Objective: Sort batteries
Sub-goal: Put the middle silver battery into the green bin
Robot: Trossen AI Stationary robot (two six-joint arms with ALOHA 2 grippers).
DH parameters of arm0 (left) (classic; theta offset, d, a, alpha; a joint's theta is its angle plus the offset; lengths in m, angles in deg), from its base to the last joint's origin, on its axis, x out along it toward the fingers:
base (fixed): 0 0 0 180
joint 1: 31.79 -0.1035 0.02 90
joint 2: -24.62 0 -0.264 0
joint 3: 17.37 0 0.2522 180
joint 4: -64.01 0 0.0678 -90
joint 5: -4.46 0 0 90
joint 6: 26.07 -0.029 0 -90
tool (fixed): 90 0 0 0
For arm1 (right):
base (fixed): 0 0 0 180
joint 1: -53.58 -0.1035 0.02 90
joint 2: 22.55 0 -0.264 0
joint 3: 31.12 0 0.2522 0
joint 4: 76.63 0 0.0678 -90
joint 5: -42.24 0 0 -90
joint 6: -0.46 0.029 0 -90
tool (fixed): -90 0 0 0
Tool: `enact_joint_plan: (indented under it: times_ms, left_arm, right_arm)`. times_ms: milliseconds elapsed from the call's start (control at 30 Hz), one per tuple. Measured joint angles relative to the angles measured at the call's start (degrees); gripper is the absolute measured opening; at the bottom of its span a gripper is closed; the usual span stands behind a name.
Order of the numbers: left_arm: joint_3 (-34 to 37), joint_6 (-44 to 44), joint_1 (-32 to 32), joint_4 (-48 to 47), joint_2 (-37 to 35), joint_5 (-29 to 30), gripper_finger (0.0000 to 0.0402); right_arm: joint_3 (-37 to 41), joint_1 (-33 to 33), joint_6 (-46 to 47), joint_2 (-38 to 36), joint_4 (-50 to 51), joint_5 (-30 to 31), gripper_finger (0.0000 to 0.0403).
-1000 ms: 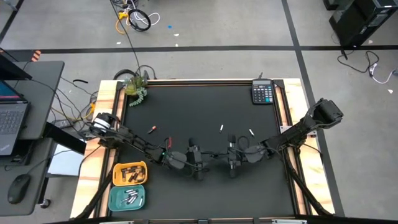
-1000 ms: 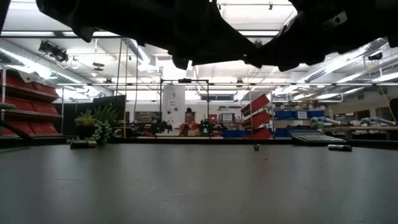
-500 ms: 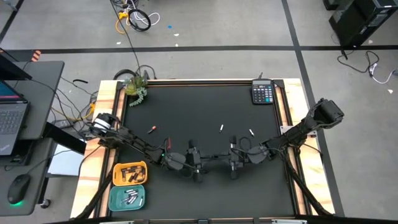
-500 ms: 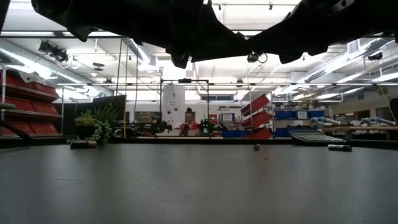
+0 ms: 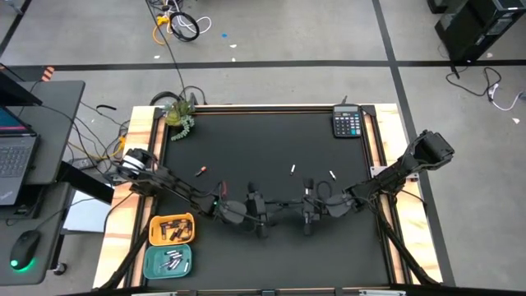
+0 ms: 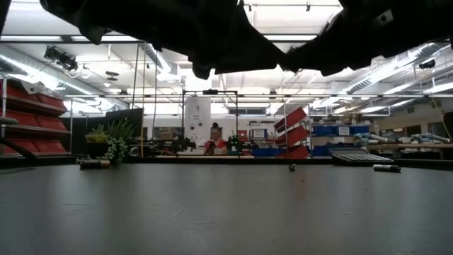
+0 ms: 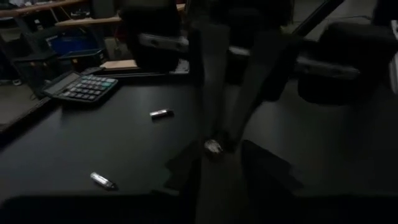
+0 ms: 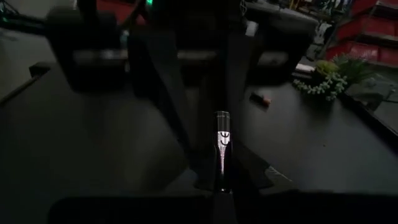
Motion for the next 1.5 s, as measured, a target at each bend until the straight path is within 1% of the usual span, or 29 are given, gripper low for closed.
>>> enact_joint_plan:
  times_ms: [67, 167, 400, 567, 700, 900, 1167, 1367, 1500]
  left_arm:
    - [-0.1, -0.1, 0.0, -2.0, -0.9, 0.3, 0.0143]
    - [-0.1, -0.1, 0.0, -4.0, -1.4, 0.4, 0.0158]
    - [-0.1, 0.9, -0.1, -3.7, -1.4, -0.6, 0.016]
    - [-0.1, 0.7, -0.2, -2.3, -1.4, -0.7, 0.016]
    - [-0.1, 0.9, -0.7, -2.2, -1.4, -0.8, 0.0142]
    - [0.0, 0.9, -1.5, 0.3, -1.1, -4.3, 0.0094]
    - [0.0, 0.9, -1.6, -0.2, -1.1, -5.1, 0.0037]
    - [0.0, 0.8, -1.6, -0.1, -1.1, -5.4, 0.0036]
    - [0.0, 0.7, -1.6, -0.5, -1.1, -5.3, 0.0036]
  right_arm:
    - [0.0, -0.3, 0.0, -0.4, 1.8, 0.2, 0.0028]
    - [0.0, -0.6, 0.6, -1.7, 3.4, 1.2, 0.0029]
    - [0.0, -0.6, 0.9, -1.8, 4.0, 1.6, 0.0029]
    - [0.0, -0.6, 1.1, -1.8, 4.1, 0.7, 0.0028]
    - [0.0, -0.6, 1.1, -1.8, 4.0, 0.6, 0.0029]
    - [0.0, -0.6, 1.1, -1.8, 3.8, 0.2, 0.0029]
    - [0.0, -0.6, 1.0, -1.8, 3.5, 0.1, 0.0029]
    - [0.1, -0.6, 0.6, -1.8, 2.2, 0.3, 0.0038]
    - [0.1, -0.5, 3.7, -1.8, 2.4, 0.4, 0.0069]
